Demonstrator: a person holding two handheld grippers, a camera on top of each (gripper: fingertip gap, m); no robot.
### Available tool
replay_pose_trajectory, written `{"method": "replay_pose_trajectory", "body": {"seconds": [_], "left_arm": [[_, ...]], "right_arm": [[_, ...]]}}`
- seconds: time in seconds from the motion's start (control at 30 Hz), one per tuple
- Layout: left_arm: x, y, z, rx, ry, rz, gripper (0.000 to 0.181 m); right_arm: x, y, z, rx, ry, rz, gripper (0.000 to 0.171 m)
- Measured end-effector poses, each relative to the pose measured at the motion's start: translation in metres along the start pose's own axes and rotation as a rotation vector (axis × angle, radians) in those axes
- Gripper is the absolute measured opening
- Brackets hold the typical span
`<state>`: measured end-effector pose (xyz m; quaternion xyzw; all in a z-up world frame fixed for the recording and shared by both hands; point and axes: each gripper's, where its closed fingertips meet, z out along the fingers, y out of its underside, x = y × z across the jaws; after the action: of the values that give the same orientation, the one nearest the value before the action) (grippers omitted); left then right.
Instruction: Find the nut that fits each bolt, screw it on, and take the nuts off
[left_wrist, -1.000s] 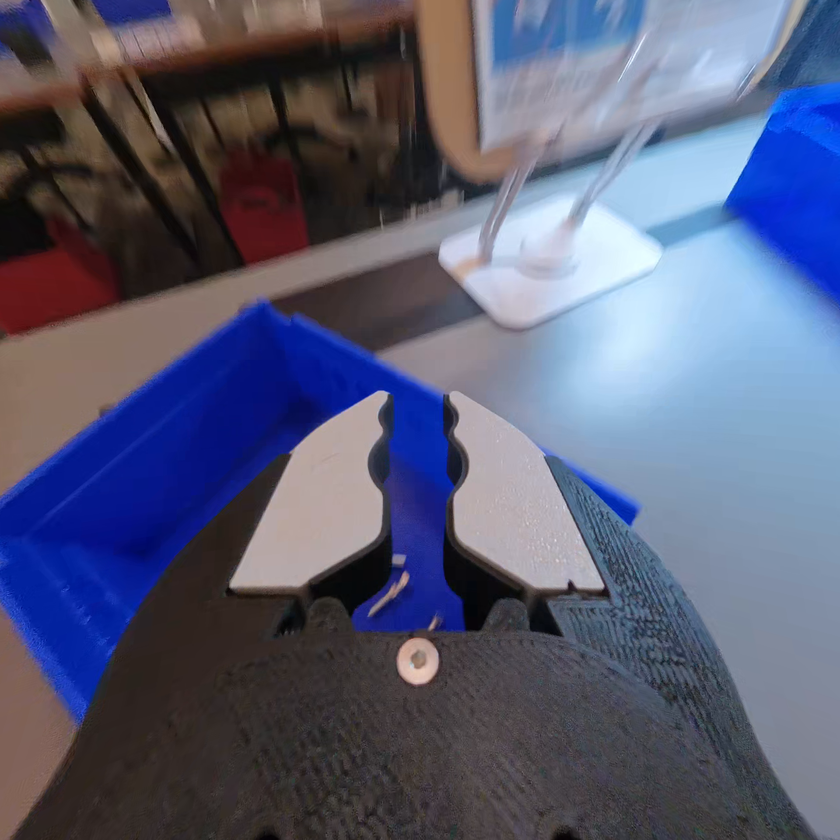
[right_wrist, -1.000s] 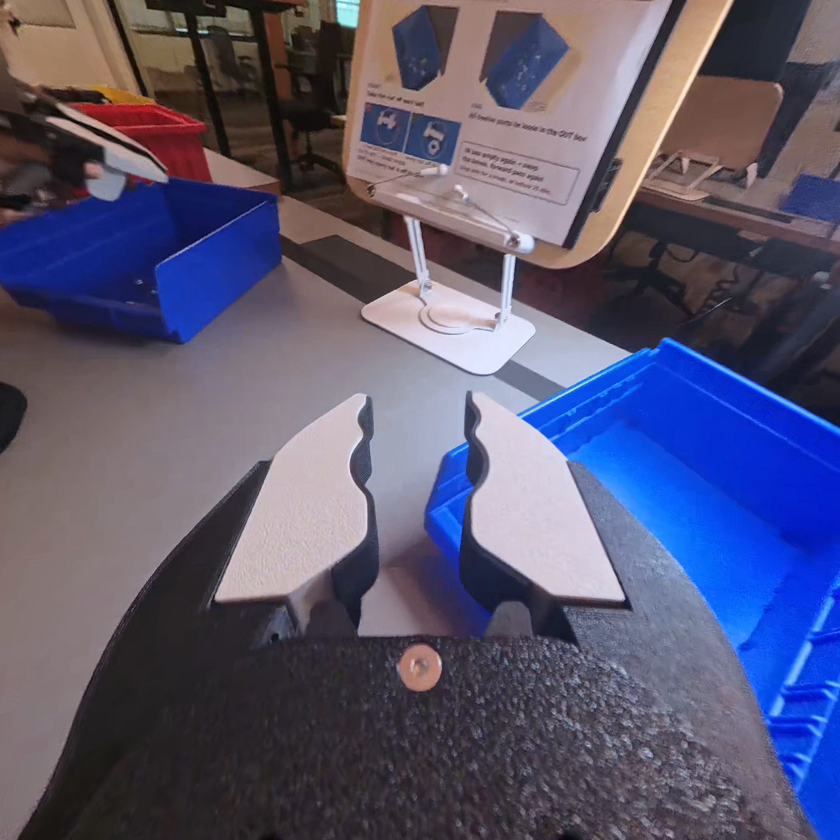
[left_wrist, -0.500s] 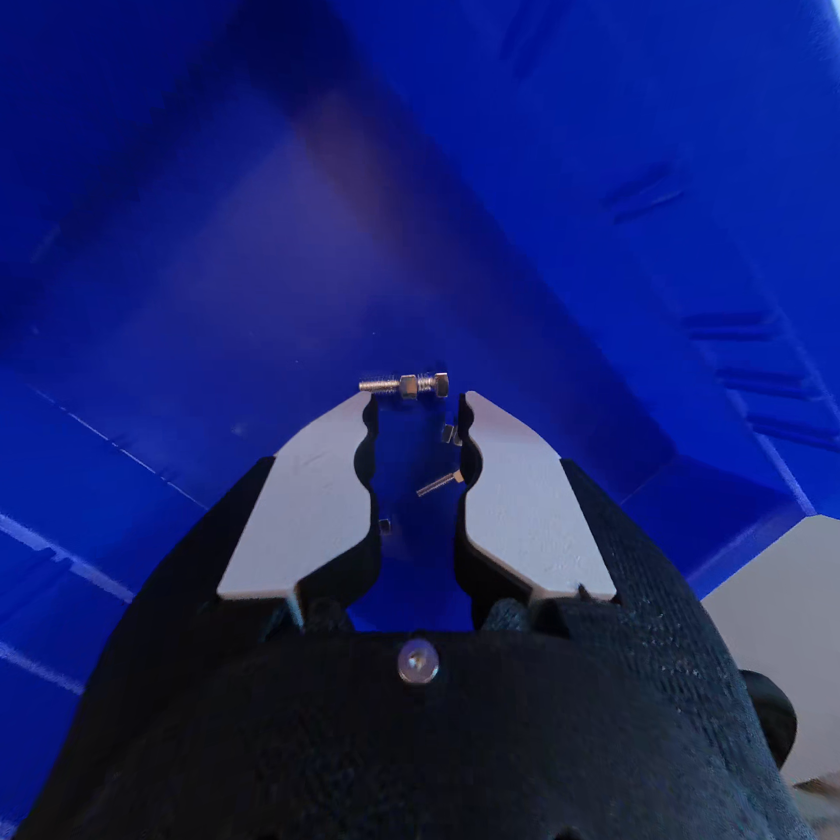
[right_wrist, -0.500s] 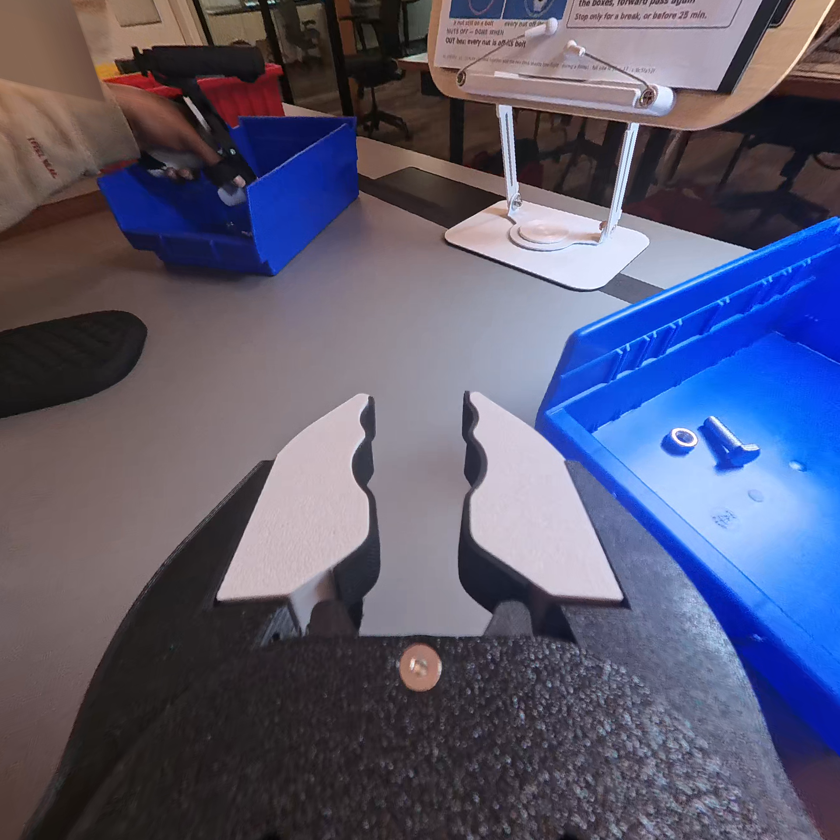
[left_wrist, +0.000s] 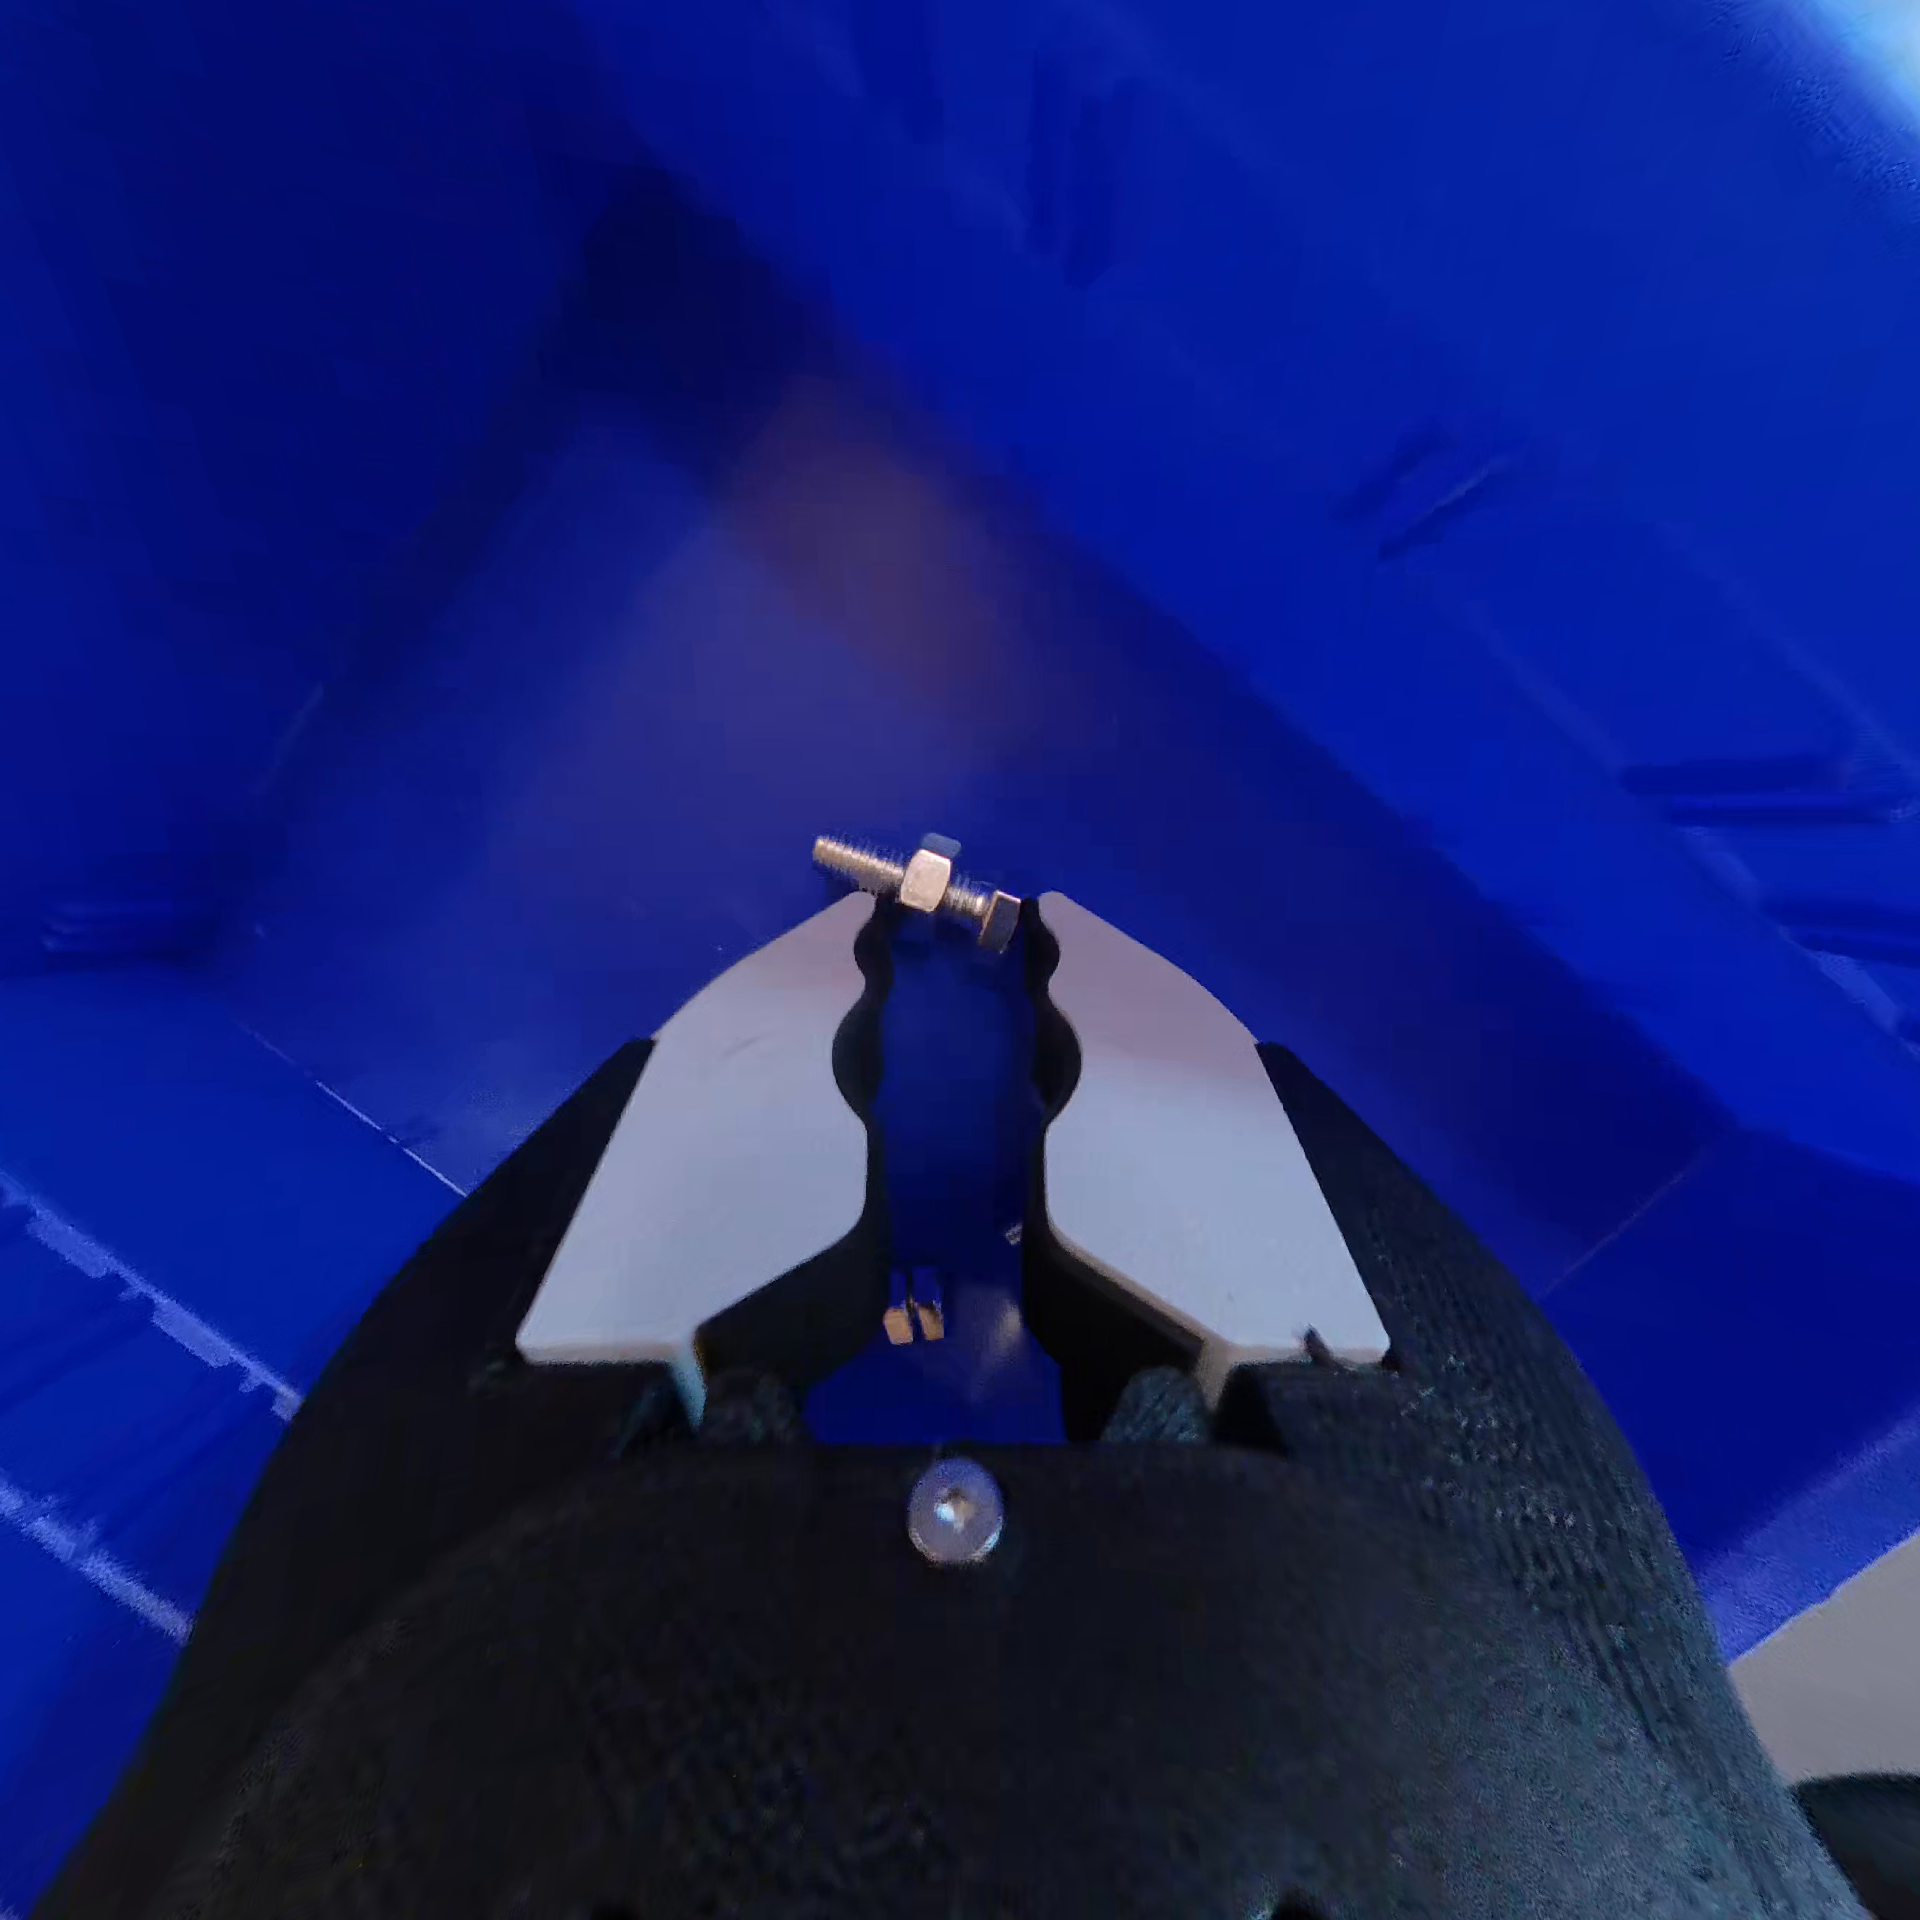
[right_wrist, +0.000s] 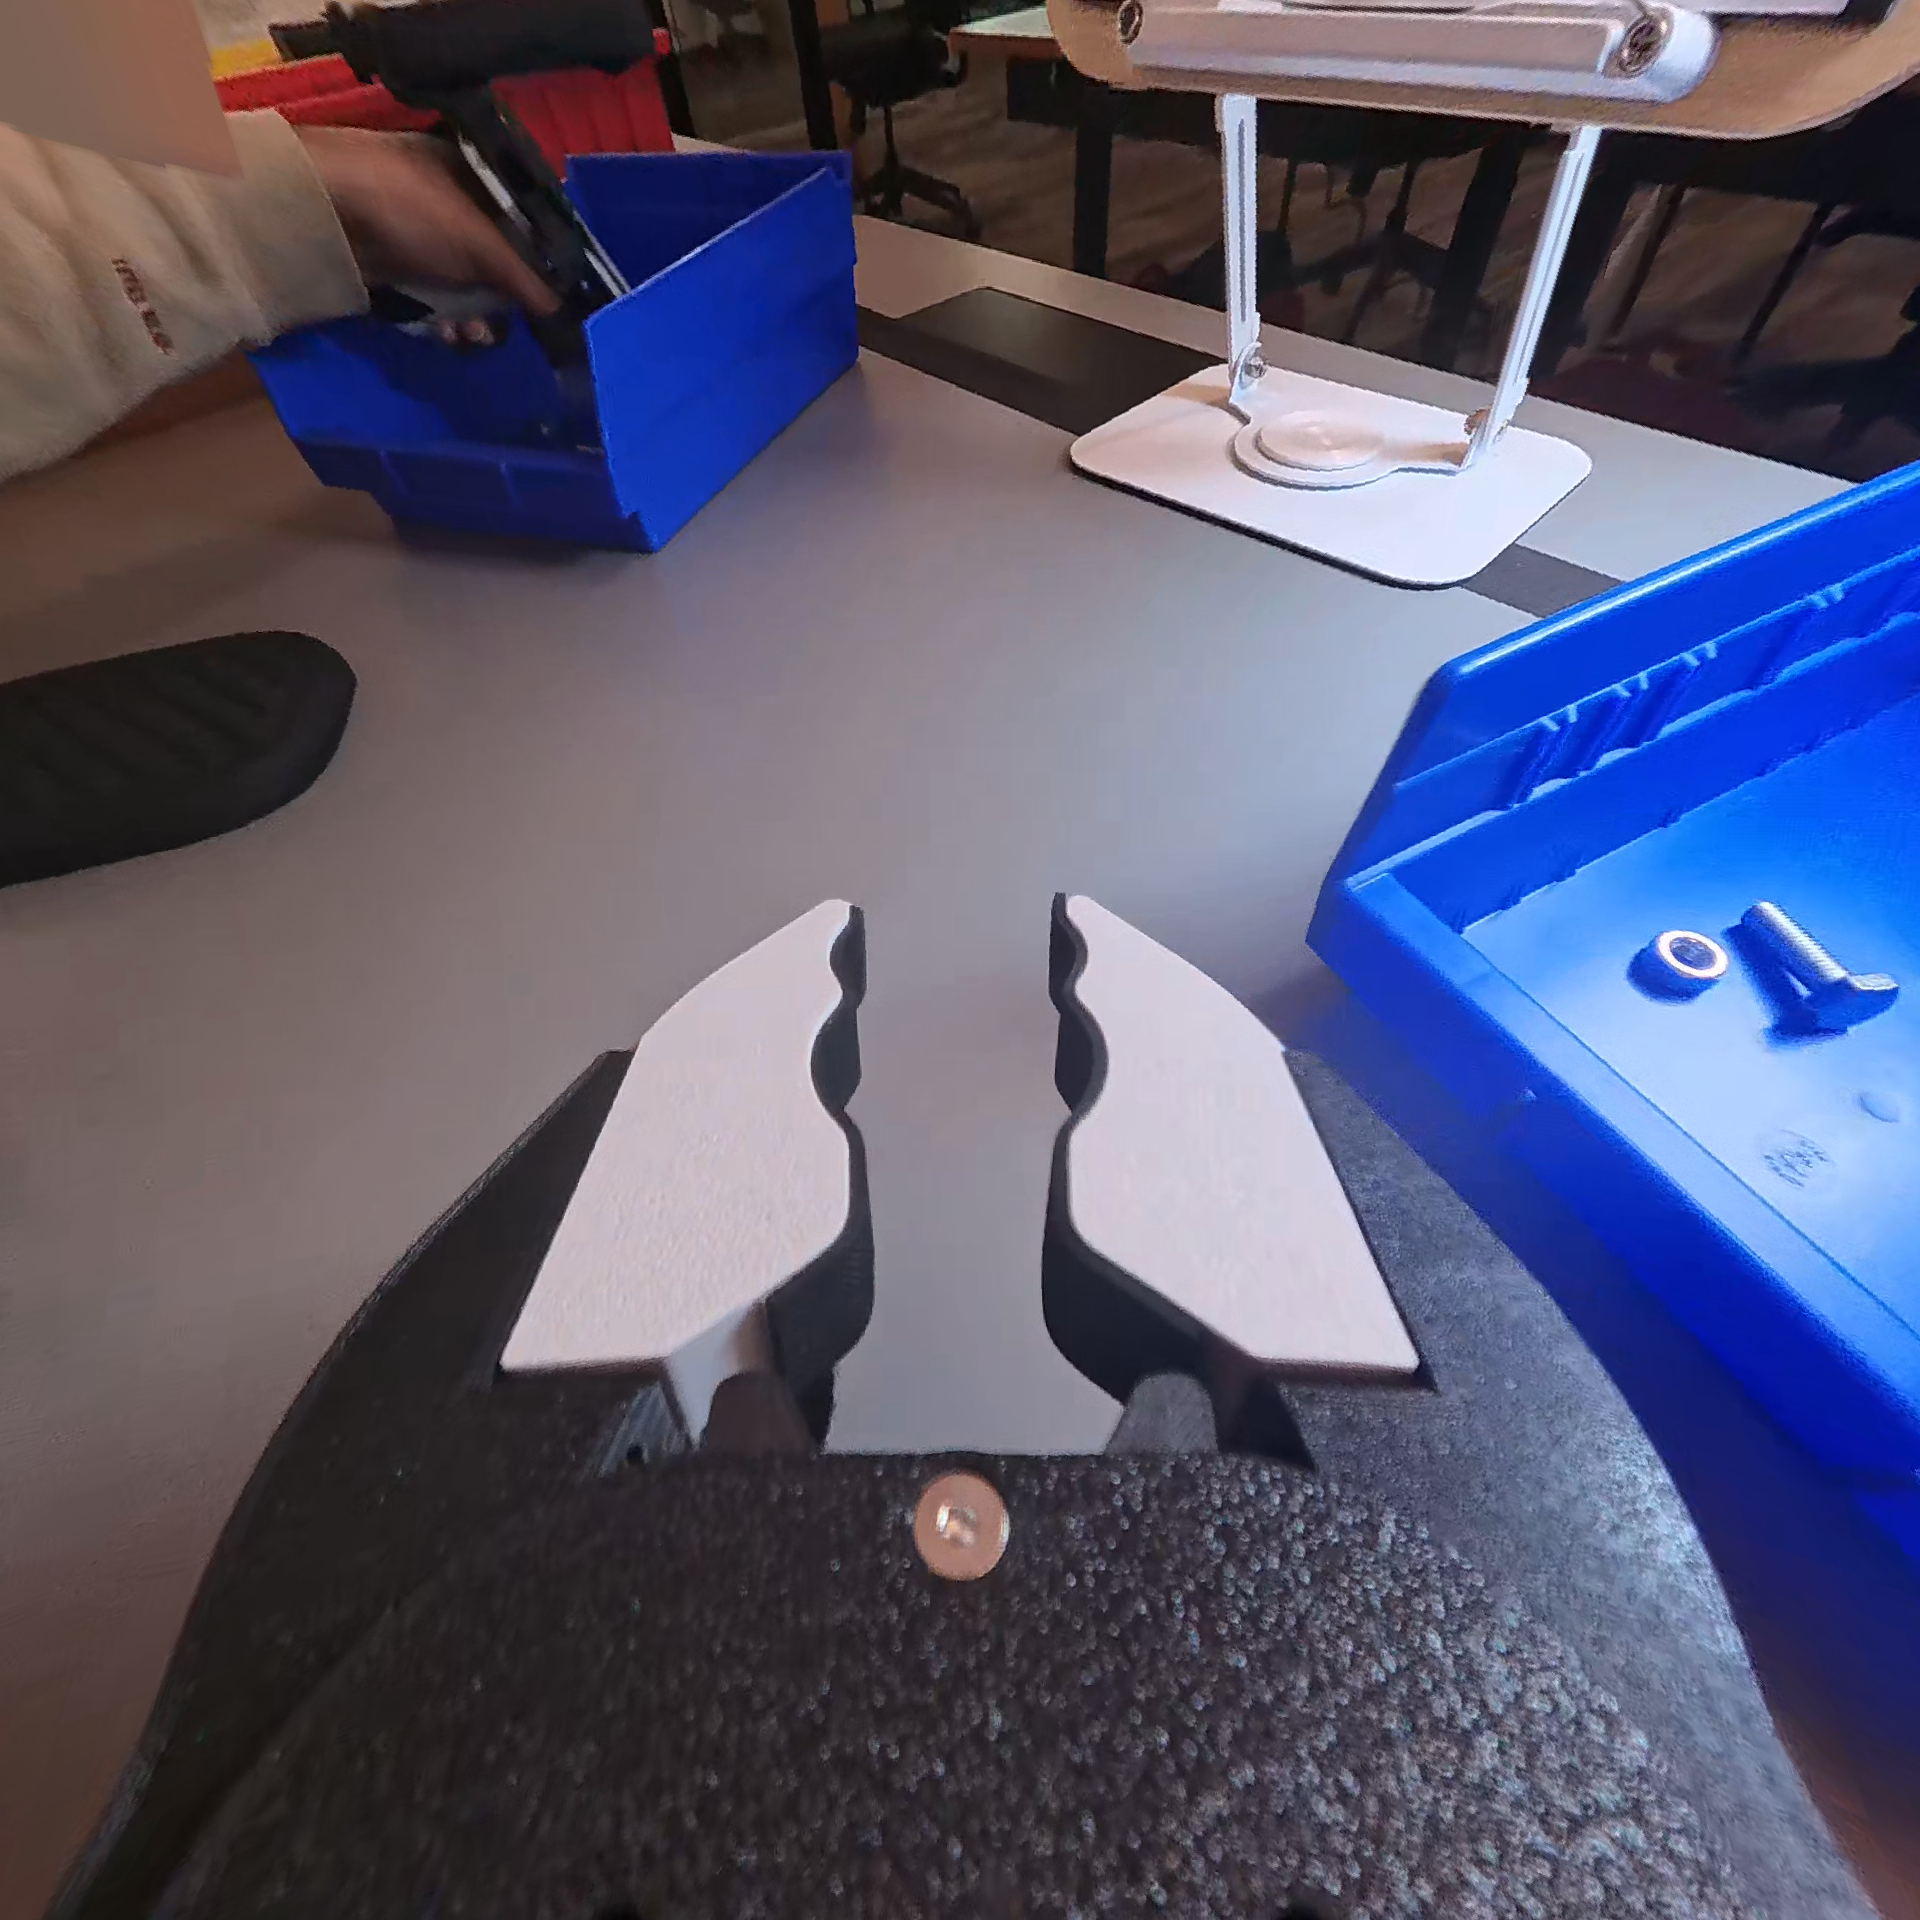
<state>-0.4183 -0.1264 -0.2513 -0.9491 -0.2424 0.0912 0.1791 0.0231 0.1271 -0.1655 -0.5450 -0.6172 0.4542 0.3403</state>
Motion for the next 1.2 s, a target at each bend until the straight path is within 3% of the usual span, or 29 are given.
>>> {"method": "replay_pose_trajectory", "body": {"seconds": [0.03,0.13,0.27,0.37,0.47,0.63,0.77,1.03,1.2], "left_arm": [[0.002,-0.004,-0.004,0.035,-0.009,0.025,0.026],[0.011,-0.021,-0.033,0.198,-0.079,0.135,0.025],[0.05,-0.047,-0.11,0.567,-0.25,0.334,0.025],[0.116,-0.053,-0.172,0.855,-0.356,0.534,0.025],[0.203,-0.046,-0.205,1.073,-0.319,0.678,0.024],[0.333,-0.025,-0.217,1.307,-0.218,0.92,0.024],[0.393,-0.007,-0.22,1.403,-0.18,1.075,0.024],[0.408,0.006,-0.212,1.435,-0.138,1.144,0.023],[0.411,0.014,-0.209,1.431,0.018,1.139,0.025]], "right_arm": [[-0.002,0.002,0.001,-0.004,-0.006,0.0,0.034],[-0.009,0.004,0.006,-0.014,-0.032,0.002,0.034],[-0.025,-0.002,0.014,0.008,-0.093,0.0,0.034],[-0.044,-0.019,0.022,0.071,-0.175,0.022,0.034],[-0.068,-0.049,0.028,0.178,-0.275,0.06,0.035],[-0.104,-0.09,0.036,0.319,-0.432,0.139,0.037],[-0.128,-0.087,0.043,0.271,-0.571,0.19,0.039],[-0.142,-0.072,0.037,0.227,-0.732,0.245,0.024],[-0.146,-0.066,0.036,0.199,-0.768,0.212,0.021]]}}
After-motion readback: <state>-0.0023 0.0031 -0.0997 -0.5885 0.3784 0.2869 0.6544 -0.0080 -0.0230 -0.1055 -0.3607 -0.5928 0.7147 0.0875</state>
